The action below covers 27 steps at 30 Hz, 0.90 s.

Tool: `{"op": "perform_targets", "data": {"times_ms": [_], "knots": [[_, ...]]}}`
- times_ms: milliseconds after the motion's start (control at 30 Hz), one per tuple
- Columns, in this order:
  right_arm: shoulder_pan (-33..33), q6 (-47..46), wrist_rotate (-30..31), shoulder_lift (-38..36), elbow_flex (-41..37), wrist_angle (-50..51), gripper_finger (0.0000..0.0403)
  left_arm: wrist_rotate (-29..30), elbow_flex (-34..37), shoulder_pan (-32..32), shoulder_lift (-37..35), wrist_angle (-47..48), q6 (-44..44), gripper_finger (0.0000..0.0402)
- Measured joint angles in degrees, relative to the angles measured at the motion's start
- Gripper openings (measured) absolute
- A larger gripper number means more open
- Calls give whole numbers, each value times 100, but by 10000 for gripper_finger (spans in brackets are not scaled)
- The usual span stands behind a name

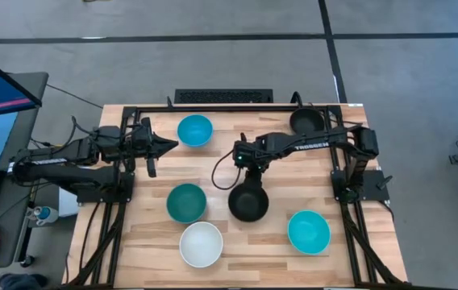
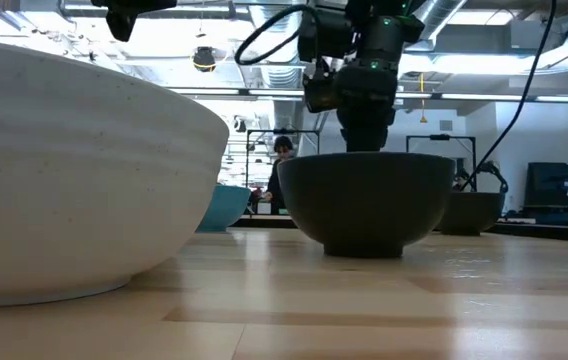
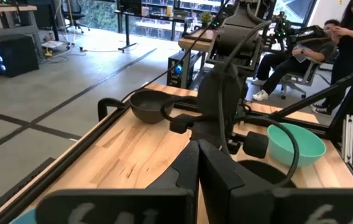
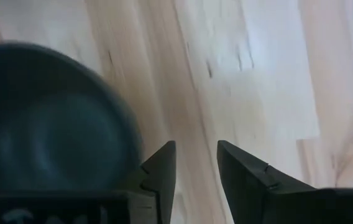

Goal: Nest bowls inside each other
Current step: Stack the black bowl on the green bowl

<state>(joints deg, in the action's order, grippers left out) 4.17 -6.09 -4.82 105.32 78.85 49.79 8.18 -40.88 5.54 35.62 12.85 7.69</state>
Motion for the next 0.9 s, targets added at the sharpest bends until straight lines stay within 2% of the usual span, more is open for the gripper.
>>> {"op": "perform_targets", "data": {"times_ms": [433, 900], "knots": [[-341, -8, -85, 0, 0, 70, 141, -1, 0, 2, -1, -11, 4, 0], [-364, 53, -75, -2, 380, 484, 141, -1, 0, 0, 1, -30, 39, 0]]}}
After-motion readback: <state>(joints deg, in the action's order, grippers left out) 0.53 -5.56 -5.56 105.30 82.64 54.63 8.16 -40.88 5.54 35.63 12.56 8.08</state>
